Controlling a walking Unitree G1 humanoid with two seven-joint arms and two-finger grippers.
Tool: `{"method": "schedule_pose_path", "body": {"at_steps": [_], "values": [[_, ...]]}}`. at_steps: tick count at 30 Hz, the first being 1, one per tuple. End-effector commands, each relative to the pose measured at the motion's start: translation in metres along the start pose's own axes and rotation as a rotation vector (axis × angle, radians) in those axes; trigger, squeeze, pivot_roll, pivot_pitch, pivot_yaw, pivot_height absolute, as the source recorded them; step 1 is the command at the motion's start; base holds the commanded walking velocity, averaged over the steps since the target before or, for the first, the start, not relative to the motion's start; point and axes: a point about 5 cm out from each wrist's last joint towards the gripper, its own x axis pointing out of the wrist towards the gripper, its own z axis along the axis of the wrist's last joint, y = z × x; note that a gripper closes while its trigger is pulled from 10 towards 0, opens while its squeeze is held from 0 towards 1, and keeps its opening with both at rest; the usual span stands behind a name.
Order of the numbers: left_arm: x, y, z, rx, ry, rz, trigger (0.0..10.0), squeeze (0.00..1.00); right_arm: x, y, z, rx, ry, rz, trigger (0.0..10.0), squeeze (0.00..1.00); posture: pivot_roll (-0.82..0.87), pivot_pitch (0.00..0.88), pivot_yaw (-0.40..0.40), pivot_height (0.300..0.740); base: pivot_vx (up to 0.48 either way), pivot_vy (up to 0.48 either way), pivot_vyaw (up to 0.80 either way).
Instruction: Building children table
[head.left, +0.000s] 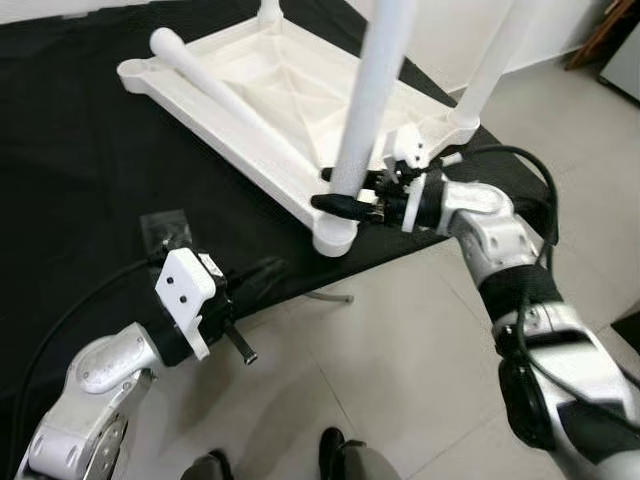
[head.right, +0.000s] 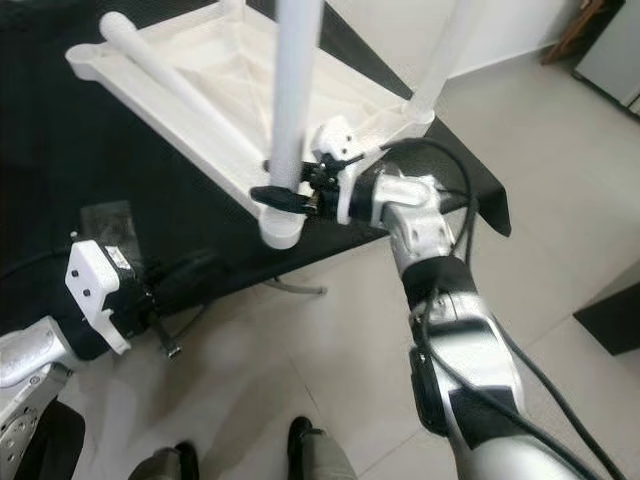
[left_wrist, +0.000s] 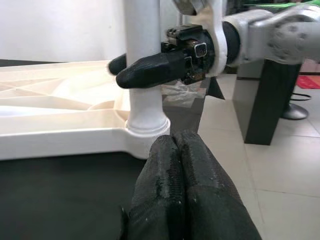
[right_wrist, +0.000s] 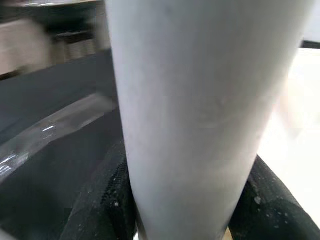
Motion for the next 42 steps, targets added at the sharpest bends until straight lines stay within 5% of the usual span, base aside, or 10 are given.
{"method": "schedule_pose_path", "body": {"at_steps": [1,8,13,14,17,19,25,27,28,42], "values": [[-0.003,-0.002,0.001,-0.003,0.007,-0.017,10.0,0.0,-0.017,-0.005,-0.055,0.136,0.226,-0.458,0.0,0.0,0.06,0.314,-0.115,0.74,0.0,0.0,0.0],[-0.003,0.0,0.003,0.002,0.009,-0.026,10.0,0.0,-0.011,0.073,-0.09,0.387,0.234,-0.772,0.0,0.0,0.08,0.311,-0.093,0.74,0.0,0.0,0.0],[-0.002,0.0,0.002,0.003,0.008,-0.028,10.0,0.0,-0.001,0.064,-0.083,0.37,0.209,-0.774,0.0,0.0,0.08,0.301,-0.096,0.74,0.0,0.0,0.0],[-0.001,0.0,0.002,0.003,0.006,-0.029,10.0,0.0,0.004,0.057,-0.076,0.349,0.206,-0.777,8.1,0.0,0.08,0.298,-0.097,0.74,0.0,0.0,0.0],[-0.001,0.0,0.002,0.003,0.006,-0.029,10.0,0.0,0.009,0.05,-0.069,0.328,0.195,-0.763,10.0,0.0,0.08,0.297,-0.095,0.74,0.0,0.0,0.0],[-0.001,-0.001,0.002,0.003,0.005,-0.028,10.0,0.0,0.014,0.039,-0.051,0.284,0.157,-0.754,10.0,1.0,0.08,0.299,-0.098,0.74,0.0,0.0,0.0],[0.0,-0.002,0.002,0.001,0.003,-0.027,10.0,0.0,0.017,0.037,-0.037,0.262,0.136,-0.71,10.0,1.0,0.08,0.299,-0.101,0.74,0.0,0.0,0.0],[0.0,-0.002,0.002,0.0,0.002,-0.026,10.0,0.0,0.022,0.033,-0.026,0.225,0.101,-0.595,10.0,0.67,0.08,0.301,-0.106,0.74,0.0,0.0,0.0],[0.0,-0.002,0.002,-0.001,0.001,-0.024,10.0,0.0,0.027,0.032,-0.015,0.146,0.082,-0.448,10.0,0.0,0.08,0.3,-0.107,0.74,0.0,0.0,0.0],[0.0,-0.005,0.002,-0.005,0.0,-0.023,10.0,0.0,0.024,0.012,0.026,-0.148,0.07,0.132,10.0,0.0,0.09,0.307,-0.109,0.74,0.0,0.0,0.0]]}}
